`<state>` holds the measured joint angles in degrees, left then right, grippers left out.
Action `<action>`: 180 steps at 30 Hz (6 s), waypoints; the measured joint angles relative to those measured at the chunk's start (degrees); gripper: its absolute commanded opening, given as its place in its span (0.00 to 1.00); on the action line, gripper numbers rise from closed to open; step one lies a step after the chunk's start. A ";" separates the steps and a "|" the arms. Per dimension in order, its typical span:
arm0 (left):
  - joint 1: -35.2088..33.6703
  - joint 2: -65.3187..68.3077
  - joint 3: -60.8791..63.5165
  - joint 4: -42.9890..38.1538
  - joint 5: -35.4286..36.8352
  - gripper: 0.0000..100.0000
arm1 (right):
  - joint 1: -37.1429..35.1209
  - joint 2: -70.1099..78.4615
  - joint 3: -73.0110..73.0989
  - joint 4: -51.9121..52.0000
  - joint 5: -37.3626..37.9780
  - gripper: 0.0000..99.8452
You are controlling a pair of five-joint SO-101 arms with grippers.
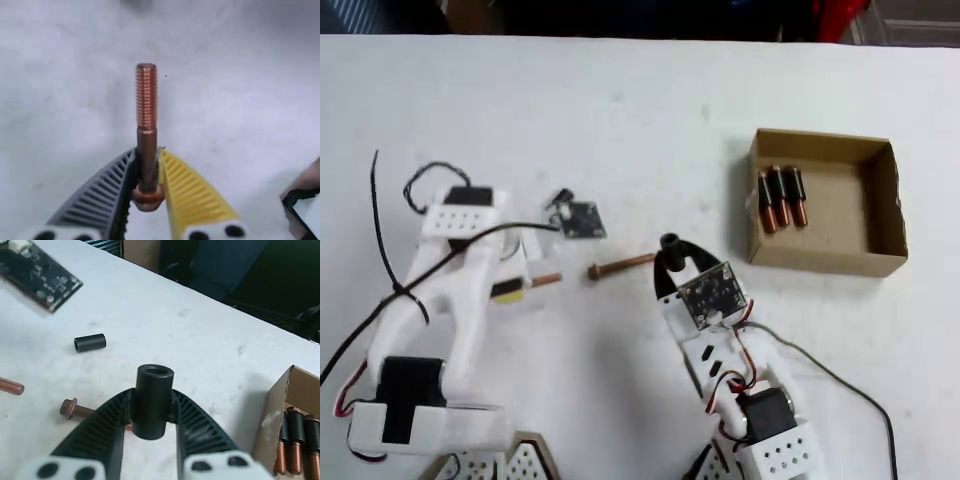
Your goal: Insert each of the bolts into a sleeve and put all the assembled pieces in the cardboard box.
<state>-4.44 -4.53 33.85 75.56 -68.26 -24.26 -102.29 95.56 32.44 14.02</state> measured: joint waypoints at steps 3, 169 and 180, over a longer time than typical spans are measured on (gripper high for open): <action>0.00 0.00 1.76 -3.08 -2.20 0.02 | 0.00 0.00 0.00 0.00 0.00 0.02; -0.26 -3.69 1.14 -5.98 114.11 0.17 | 0.00 0.00 0.00 1.32 0.00 0.02; 2.64 -8.44 1.14 2.55 87.82 0.17 | 0.00 0.00 0.00 1.32 0.00 0.02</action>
<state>-1.80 -12.97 34.99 78.11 19.56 -24.26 -102.29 95.56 33.76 14.02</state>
